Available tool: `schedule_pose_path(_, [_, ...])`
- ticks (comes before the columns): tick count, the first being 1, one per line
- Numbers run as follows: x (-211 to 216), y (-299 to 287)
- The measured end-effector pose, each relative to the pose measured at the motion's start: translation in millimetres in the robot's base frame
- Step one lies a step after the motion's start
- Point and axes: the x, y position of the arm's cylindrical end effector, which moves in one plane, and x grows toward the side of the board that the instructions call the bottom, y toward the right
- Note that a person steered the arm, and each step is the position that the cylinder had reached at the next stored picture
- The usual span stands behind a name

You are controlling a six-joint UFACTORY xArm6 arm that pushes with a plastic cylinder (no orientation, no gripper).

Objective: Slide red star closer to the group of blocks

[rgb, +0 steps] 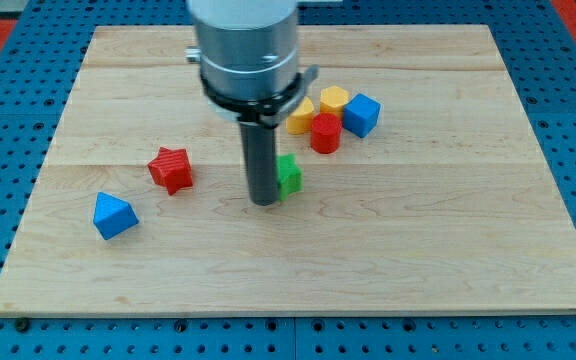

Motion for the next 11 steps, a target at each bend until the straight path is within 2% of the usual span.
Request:
schedule_pose_path(1, [3, 15])
schedule_pose_path(2, [-39, 20])
schedule_pose_path(3, [-25, 10])
schedule_pose_path(5, [0, -100])
schedule_pose_path(6, [17, -115])
schedule_pose_path(7, [-8, -126])
schedule_pose_path(8, [-50, -109])
schedule_pose_path(9, [-68, -113])
schedule_pose_path(10, [-111, -130])
schedule_pose_path(11, [-123, -133])
